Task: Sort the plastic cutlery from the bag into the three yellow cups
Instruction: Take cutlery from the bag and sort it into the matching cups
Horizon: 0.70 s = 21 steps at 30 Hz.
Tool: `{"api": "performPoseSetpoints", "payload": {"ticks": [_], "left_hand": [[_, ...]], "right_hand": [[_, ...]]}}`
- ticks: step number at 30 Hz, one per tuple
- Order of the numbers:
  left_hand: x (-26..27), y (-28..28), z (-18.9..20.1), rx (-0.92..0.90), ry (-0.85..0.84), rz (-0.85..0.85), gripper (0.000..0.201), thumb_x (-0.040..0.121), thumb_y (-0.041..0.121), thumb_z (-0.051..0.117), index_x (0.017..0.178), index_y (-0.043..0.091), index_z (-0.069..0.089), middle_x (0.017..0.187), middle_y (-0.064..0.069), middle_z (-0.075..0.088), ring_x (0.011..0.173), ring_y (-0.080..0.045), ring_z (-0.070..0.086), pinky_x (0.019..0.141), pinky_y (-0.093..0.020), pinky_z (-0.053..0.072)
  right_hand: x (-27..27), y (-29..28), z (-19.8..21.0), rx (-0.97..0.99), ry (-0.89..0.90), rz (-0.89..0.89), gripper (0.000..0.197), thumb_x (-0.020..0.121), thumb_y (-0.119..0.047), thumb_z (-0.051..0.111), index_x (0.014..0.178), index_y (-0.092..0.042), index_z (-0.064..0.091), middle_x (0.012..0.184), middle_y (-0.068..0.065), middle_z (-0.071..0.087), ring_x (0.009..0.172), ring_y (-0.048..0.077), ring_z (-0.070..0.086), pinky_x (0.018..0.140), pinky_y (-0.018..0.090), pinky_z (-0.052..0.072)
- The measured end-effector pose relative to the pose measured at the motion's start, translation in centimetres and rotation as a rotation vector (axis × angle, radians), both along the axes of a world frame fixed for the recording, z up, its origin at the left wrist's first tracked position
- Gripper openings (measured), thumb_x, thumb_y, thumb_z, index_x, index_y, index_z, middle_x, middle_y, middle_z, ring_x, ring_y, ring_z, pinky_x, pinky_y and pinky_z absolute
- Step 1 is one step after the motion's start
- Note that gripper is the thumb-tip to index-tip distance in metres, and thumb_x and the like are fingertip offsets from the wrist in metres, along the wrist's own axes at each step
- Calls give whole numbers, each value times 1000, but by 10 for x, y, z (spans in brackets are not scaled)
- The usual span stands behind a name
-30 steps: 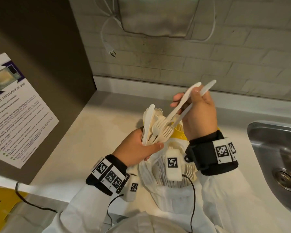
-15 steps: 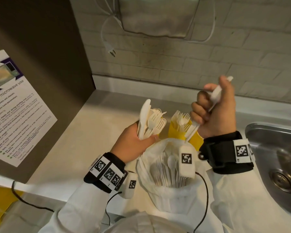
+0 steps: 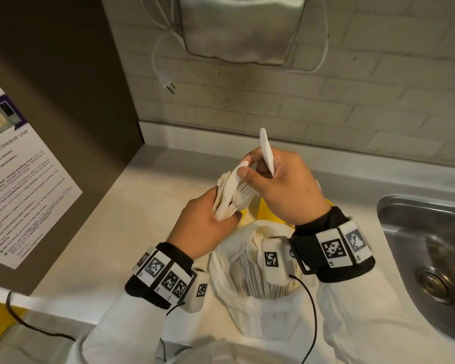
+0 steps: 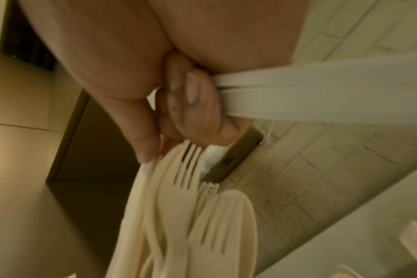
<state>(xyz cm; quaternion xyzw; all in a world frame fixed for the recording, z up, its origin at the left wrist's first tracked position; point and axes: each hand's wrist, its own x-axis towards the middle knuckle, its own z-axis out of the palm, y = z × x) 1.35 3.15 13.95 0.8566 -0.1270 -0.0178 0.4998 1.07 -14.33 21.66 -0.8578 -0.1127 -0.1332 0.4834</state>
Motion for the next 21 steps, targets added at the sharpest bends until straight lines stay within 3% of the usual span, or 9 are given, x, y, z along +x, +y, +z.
{"api": "performPoseSetpoints", "payload": {"ticks": [3, 5, 9, 11, 15, 18, 21], "left_hand": [[1, 4, -2, 0, -11, -9, 28, 84, 34, 76, 109, 34, 63, 93, 13, 73, 83, -2, 68, 77, -33, 58], [1, 6, -4, 4, -12, -25, 34, 84, 35, 77, 115, 34, 63, 97, 14, 73, 87, -2, 68, 80, -34, 59], [2, 5, -5, -11, 2, -17, 31, 85, 34, 77, 112, 35, 64, 94, 15, 73, 84, 0, 68, 76, -28, 57], [2, 2, -4, -15, -1, -16, 29, 84, 33, 78, 110, 35, 64, 92, 15, 73, 82, 1, 68, 73, -24, 54], [2, 1, -3, -33, -9, -25, 32, 85, 32, 78, 114, 36, 64, 95, 17, 73, 85, 4, 67, 71, -13, 51], [2, 1, -4, -30, -14, -40, 37, 86, 33, 78, 120, 37, 62, 100, 21, 72, 89, 7, 66, 72, -9, 49], [0, -1, -3, -42, -14, -37, 37, 88, 30, 76, 117, 44, 58, 101, 22, 70, 90, 9, 64, 72, -5, 48]], "right_hand": [[4, -2, -3, 55, 8, 21, 9, 101, -16, 62, 96, -10, 67, 74, -14, 62, 70, 5, 57, 69, 24, 46], [6, -4, -4, 12, 7, 45, 11, 103, -19, 57, 96, -12, 63, 78, -11, 60, 71, 4, 55, 70, 24, 44], [6, -6, -5, -115, 19, 34, 8, 98, -26, 67, 98, -18, 66, 70, -17, 59, 64, 1, 54, 61, 13, 40], [4, -6, -5, -102, 8, 51, 6, 96, -24, 70, 93, -20, 68, 65, -25, 59, 62, 1, 54, 60, 13, 41], [4, -7, -8, -25, 0, 65, 2, 100, -18, 63, 98, -18, 64, 76, -13, 62, 68, 3, 58, 66, 26, 47], [3, -9, -8, 149, 48, 33, 8, 105, -19, 54, 99, -24, 55, 73, -10, 53, 58, 1, 51, 60, 22, 39], [0, -12, -4, 170, 77, 28, 9, 106, -21, 53, 97, -22, 55, 68, -11, 50, 54, 1, 49, 56, 17, 39]]}}
